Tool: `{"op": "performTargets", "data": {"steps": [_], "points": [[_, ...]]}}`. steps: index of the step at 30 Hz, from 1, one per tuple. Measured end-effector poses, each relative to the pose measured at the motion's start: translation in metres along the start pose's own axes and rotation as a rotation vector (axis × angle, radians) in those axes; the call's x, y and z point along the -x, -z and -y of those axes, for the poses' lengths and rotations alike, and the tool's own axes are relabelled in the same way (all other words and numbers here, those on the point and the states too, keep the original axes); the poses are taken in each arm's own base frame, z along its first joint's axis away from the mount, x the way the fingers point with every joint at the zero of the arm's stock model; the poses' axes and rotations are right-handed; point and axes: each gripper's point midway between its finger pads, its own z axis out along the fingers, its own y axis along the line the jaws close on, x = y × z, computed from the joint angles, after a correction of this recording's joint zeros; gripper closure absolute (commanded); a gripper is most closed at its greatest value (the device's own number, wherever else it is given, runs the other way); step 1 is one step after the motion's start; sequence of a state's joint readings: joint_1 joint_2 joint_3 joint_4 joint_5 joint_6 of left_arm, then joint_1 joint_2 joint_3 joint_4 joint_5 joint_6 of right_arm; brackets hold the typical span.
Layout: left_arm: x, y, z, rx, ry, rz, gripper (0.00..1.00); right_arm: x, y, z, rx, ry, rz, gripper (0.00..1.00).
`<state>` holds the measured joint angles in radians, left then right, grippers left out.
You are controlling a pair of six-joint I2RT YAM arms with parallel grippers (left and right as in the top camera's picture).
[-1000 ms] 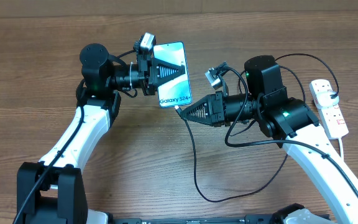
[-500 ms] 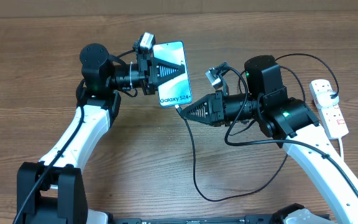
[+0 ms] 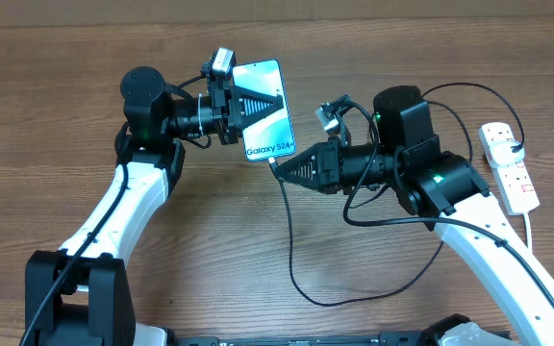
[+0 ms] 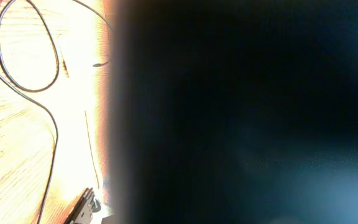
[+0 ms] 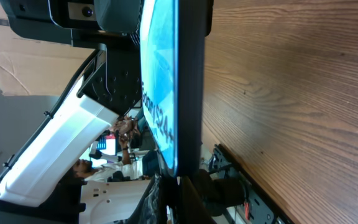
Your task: Plug charger to phone and switch on socket
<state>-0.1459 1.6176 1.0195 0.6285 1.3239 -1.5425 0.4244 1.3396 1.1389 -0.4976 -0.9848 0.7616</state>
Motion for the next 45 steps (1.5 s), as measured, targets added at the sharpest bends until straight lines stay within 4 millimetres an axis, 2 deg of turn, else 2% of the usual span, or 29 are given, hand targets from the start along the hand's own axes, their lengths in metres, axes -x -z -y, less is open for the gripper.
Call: {"op": "performTargets", "data": {"steps": [8,32,42,43,45], "points": [[0.003,0.001,0.0,0.0,0.003,0.013,0.96,0.004,-0.005,-0.007,0.009,0.015,0.023,0.96],[0.007,0.005,0.0,0.001,0.013,0.036,0.96,0.023,-0.005,-0.01,-0.001,0.03,0.115,0.96],[0.009,0.003,0.0,0.0,0.037,0.047,0.96,0.023,-0.009,-0.009,-0.022,0.034,0.13,0.96],[0.009,0.003,0.0,0.0,0.037,0.047,0.96,0.024,-0.009,-0.009,-0.024,0.038,0.132,0.91],[0.009,0.003,0.0,0.0,0.037,0.051,0.96,0.024,-0.009,-0.008,-0.029,0.048,0.136,0.74]]}}
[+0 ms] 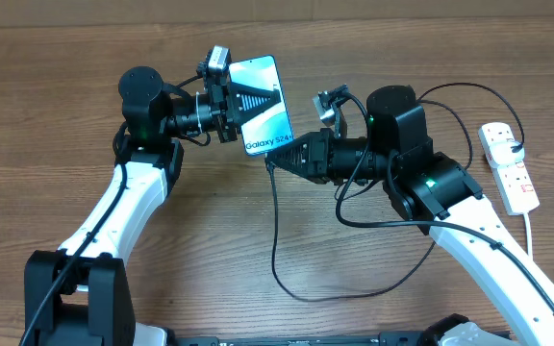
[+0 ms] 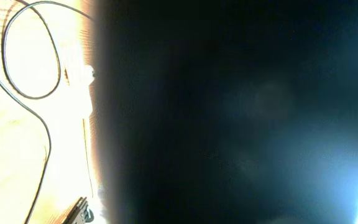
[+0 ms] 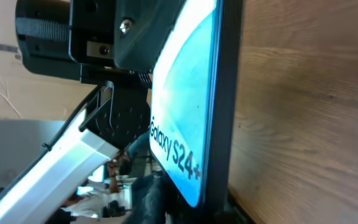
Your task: Plug charger to phone and switch on socket
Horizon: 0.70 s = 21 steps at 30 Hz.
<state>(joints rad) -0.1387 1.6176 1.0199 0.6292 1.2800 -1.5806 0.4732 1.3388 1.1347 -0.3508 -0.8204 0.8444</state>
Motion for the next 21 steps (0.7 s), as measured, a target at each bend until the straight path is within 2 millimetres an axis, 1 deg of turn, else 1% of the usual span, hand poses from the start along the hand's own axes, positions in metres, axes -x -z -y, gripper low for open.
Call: {"op": "performTargets", "data": {"steps": [1,3,6,9,12,15,19,21], "points": [[0.0,0.0,0.0,0.0,0.001,0.002,0.96,0.0,0.0,0.0,-0.002,0.013,0.001,0.71],[-0.008,-0.003,0.0,0.001,0.005,-0.043,0.96,0.008,0.001,0.003,-0.022,0.039,0.04,0.69],[-0.025,-0.013,0.0,0.0,0.008,-0.119,0.96,0.015,0.002,0.009,-0.048,0.053,0.073,0.68],[-0.033,-0.016,0.0,0.001,0.008,-0.157,0.96,0.016,0.002,0.01,-0.057,0.068,0.083,0.69],[-0.033,-0.016,0.0,0.0,0.003,-0.159,0.96,0.016,0.003,0.011,-0.063,0.082,0.083,0.69],[-0.033,-0.015,-0.001,-0.001,-0.018,-0.161,0.96,0.013,0.003,0.017,-0.09,0.092,0.07,0.66],[-0.028,-0.008,-0.004,-0.001,-0.062,-0.14,0.96,0.003,0.009,0.029,-0.163,0.076,0.046,0.51],[-0.02,-0.001,-0.006,0.002,-0.083,-0.112,0.96,-0.001,0.012,0.036,-0.202,0.071,0.039,0.47]]}}
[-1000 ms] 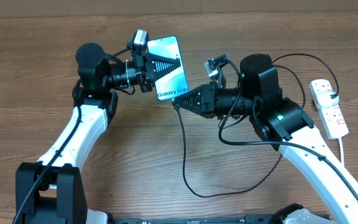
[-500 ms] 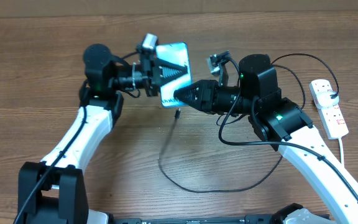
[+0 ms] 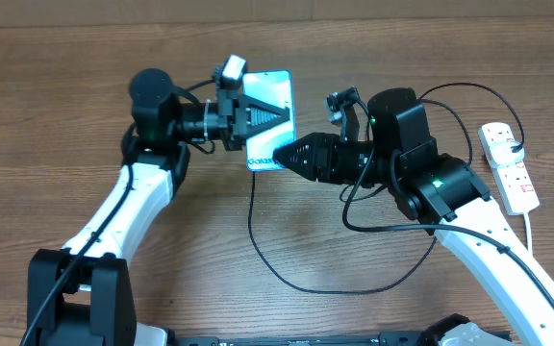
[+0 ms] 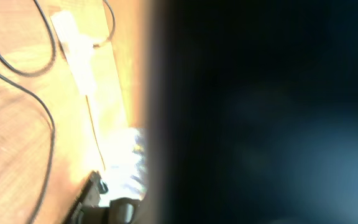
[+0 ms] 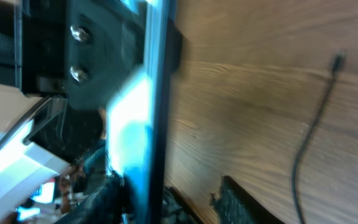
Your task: Plug charger to phone and switch on socket
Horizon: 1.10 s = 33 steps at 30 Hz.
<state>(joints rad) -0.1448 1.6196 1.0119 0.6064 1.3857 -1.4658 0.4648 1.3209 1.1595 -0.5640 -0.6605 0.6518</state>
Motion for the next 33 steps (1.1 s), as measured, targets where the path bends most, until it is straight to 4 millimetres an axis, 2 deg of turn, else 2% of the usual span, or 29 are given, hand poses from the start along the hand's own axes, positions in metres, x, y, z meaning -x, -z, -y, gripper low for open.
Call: {"op": "performTargets", "data": {"steps": [4,8,14,17,23,28,33], "points": [[0.014,0.021,-0.013,0.029,0.013,0.07,0.96,-0.007,0.002,0.016,-0.078,-0.005,-0.011,0.41],[0.018,0.037,-0.031,0.063,0.061,0.11,0.96,-0.008,-0.004,0.041,-0.169,-0.015,-0.014,0.39],[0.015,0.052,-0.076,0.183,0.176,0.188,0.96,-0.009,-0.021,0.067,-0.253,-0.023,-0.034,0.38],[0.014,0.065,-0.102,0.287,0.216,0.249,0.96,-0.018,-0.043,0.083,-0.3,-0.024,-0.08,0.37],[0.003,0.097,-0.157,0.568,0.277,0.343,0.96,-0.047,-0.099,0.123,-0.421,0.002,-0.184,0.37],[-0.01,0.12,-0.187,0.779,0.291,0.367,0.96,-0.066,-0.139,0.15,-0.484,0.045,-0.225,0.37],[-0.021,0.145,-0.209,0.967,0.313,0.388,0.96,-0.084,-0.169,0.172,-0.517,0.076,-0.257,0.36]]}}
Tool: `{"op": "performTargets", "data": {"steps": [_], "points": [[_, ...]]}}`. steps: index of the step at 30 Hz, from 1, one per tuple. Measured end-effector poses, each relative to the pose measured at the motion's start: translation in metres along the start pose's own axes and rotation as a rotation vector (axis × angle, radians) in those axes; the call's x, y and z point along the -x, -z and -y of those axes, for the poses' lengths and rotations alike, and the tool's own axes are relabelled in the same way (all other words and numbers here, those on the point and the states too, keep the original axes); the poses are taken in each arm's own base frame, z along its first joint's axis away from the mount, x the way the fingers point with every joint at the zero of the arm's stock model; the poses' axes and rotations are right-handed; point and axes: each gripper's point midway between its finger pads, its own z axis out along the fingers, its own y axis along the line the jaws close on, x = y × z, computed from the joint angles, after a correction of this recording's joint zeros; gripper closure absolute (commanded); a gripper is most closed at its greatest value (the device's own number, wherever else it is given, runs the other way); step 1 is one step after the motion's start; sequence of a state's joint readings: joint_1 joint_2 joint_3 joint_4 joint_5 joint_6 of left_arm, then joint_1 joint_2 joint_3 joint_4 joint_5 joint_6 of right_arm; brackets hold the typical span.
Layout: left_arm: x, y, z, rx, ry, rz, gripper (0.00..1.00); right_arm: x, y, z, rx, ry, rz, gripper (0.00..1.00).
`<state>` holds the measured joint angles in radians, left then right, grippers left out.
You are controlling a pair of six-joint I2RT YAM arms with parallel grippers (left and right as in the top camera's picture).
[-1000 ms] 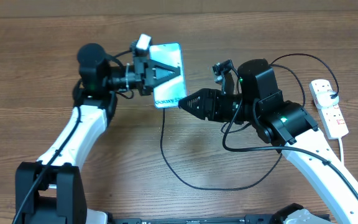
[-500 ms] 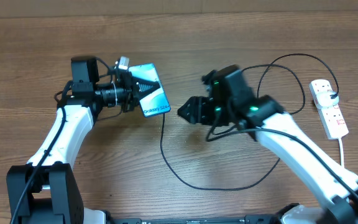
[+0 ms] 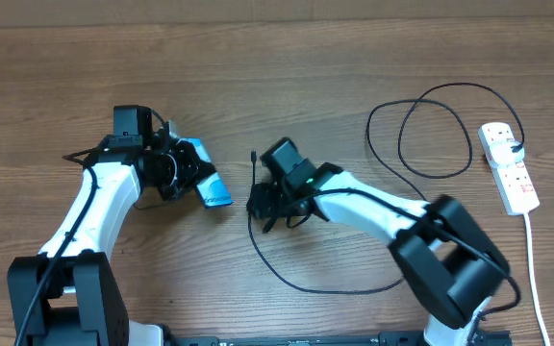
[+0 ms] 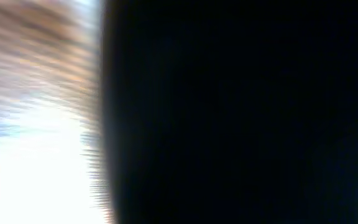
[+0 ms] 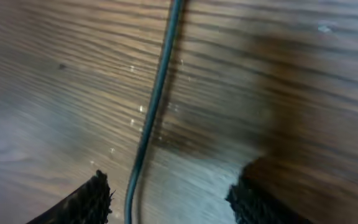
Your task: Plug charger to phone and switch on socket
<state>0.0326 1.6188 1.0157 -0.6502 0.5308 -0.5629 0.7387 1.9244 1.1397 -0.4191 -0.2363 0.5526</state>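
Observation:
In the overhead view the blue-screened phone (image 3: 212,185) sticks out of my left gripper (image 3: 188,175), which is shut on it low over the table at the left. The left wrist view is almost wholly black, blocked and blurred. The black charger cable (image 3: 258,240) lies on the wood, its plug end (image 3: 253,156) apart from the phone. My right gripper (image 3: 264,208) is down over that cable, open; in the right wrist view the cable (image 5: 156,93) runs between the fingertips (image 5: 96,196). The white socket strip (image 3: 508,168) lies at the far right.
The cable makes a wide loop (image 3: 431,135) at the back right before it reaches the strip, and a second curve (image 3: 335,286) toward the front. A white lead (image 3: 535,269) runs from the strip to the front edge. The wooden table (image 3: 65,86) carries nothing else.
The left gripper has dropped left and down with the phone. The right gripper, then shut on the plug at the phone's lower edge, is now open over the cable lying on the table.
First the left gripper held the phone up with its screen toward the overhead camera, and the right gripper held the plug below its bottom edge. Then the plug was brought against that edge twice. Now both arms are low, and the plug lies loose beside the phone.

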Motion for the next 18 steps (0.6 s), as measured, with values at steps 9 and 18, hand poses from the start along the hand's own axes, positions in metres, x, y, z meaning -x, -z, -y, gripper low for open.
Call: {"op": "performTargets", "data": {"steps": [9,18], "points": [[0.009,0.004,-0.037,0.208,-0.013,0.072,0.96,0.027,-0.011,-0.005,-0.027,0.047,0.139,0.6],[0.006,0.006,-0.046,0.251,-0.018,0.062,0.96,0.066,-0.012,0.016,-0.162,0.074,0.335,0.72]]}}
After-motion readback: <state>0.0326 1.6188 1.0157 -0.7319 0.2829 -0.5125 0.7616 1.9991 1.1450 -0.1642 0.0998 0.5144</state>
